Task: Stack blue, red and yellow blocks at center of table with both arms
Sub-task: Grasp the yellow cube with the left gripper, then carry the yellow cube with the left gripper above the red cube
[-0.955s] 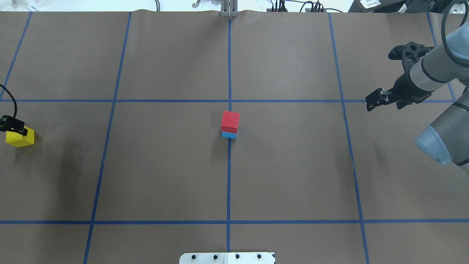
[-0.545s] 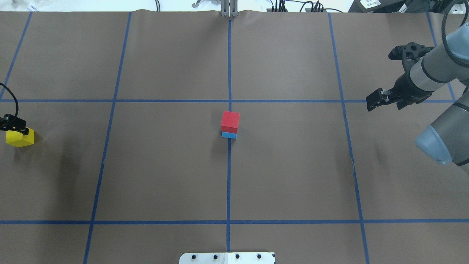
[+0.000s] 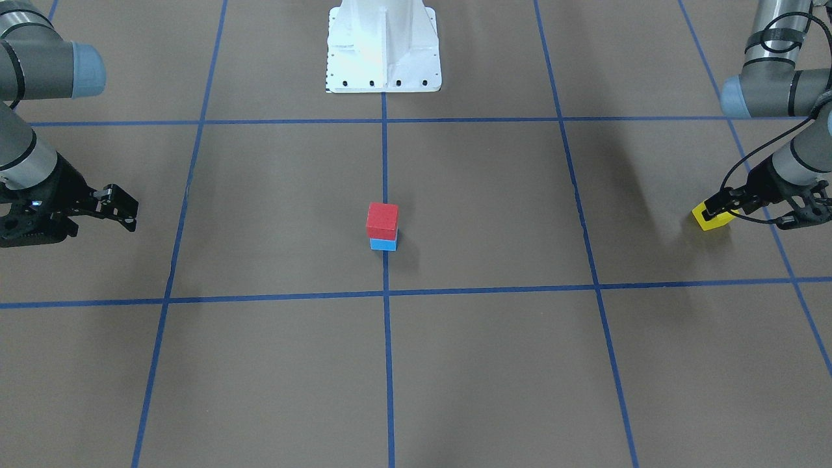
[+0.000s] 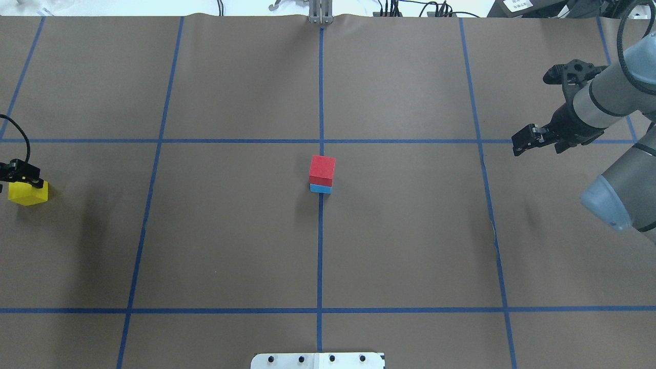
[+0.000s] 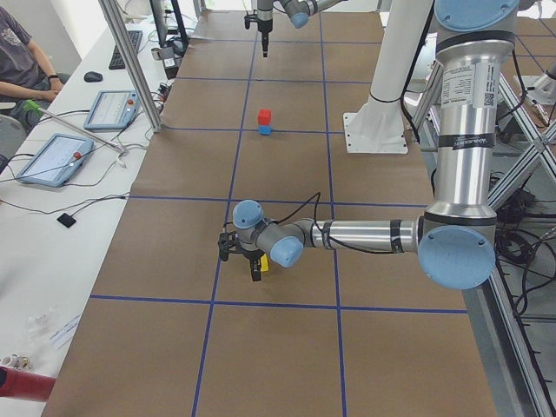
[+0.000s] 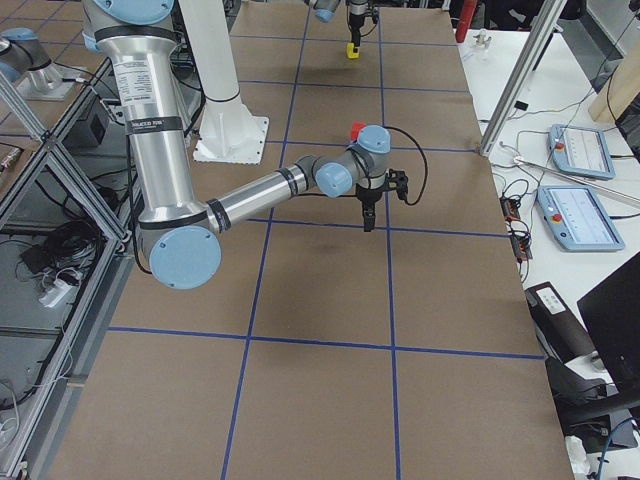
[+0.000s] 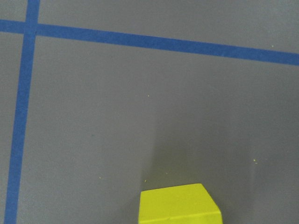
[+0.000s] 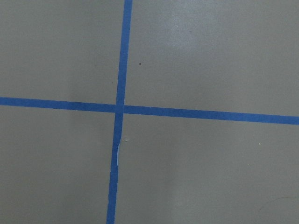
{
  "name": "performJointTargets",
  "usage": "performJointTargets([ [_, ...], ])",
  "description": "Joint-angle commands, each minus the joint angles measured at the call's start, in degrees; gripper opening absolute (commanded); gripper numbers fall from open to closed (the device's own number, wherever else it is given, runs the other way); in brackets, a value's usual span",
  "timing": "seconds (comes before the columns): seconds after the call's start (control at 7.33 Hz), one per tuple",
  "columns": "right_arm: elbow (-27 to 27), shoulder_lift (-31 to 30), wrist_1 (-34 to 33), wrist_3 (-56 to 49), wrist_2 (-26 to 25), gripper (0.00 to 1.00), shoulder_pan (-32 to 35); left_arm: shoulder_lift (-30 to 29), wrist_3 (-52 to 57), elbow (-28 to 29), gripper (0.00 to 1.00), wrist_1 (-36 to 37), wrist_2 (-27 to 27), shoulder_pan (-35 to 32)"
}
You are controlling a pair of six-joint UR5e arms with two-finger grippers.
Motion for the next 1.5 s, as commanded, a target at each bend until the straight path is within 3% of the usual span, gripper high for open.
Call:
performJointTargets([
  [0.0, -0.05, 0.00, 0.09, 0.00, 0.00, 1.00, -0.01, -0.33, -0.16, 0.17, 0.99, -0.02, -0.12, 0.96],
  [0.14, -0.05, 0.00, 0.09, 0.00, 0.00, 1.00, -0.01, -0.33, -0.16, 0.08, 0.95, -0.02, -0.12, 1.40],
  [0.27, 0.13, 0.00, 0.00, 0.00, 0.00, 1.00, -0.01, -0.33, -0.33, -0.09, 0.66, -0.02, -0.38, 1.41],
  [0.41, 0.22, 0.00, 0.00, 0.09, 0.00, 1.00, -0.01, -0.33, -0.94, -0.18, 0.07, -0.02, -0.38, 1.41],
  [0.55, 0.30, 0.00, 0.09, 0.09, 0.00, 1.00, -0.01, -1.38, -2.95, -0.45, 0.00, -0.02, -0.82, 1.84],
  [0.82, 0.48, 0.00, 0.09, 0.09, 0.09, 1.00, 0.08, -5.41, -11.65, -9.36, 0.00, 5.73, -1.79, 7.19],
  [1.09, 0.31, -0.09, 0.00, 0.09, 0.00, 1.00, 0.08, -18.36, -13.76, -18.08, 0.00, 21.09, -1.36, 11.48],
  [1.23, 0.30, -0.09, 0.00, 0.09, 0.00, 1.00, 0.08, -26.88, -20.40, -19.59, 0.00, 30.03, 0.22, 16.65],
  [1.36, 0.22, -0.18, 0.00, 0.09, 0.00, 1.00, 0.17, -34.45, -24.12, -19.43, 0.00, 36.30, 6.32, 22.44],
])
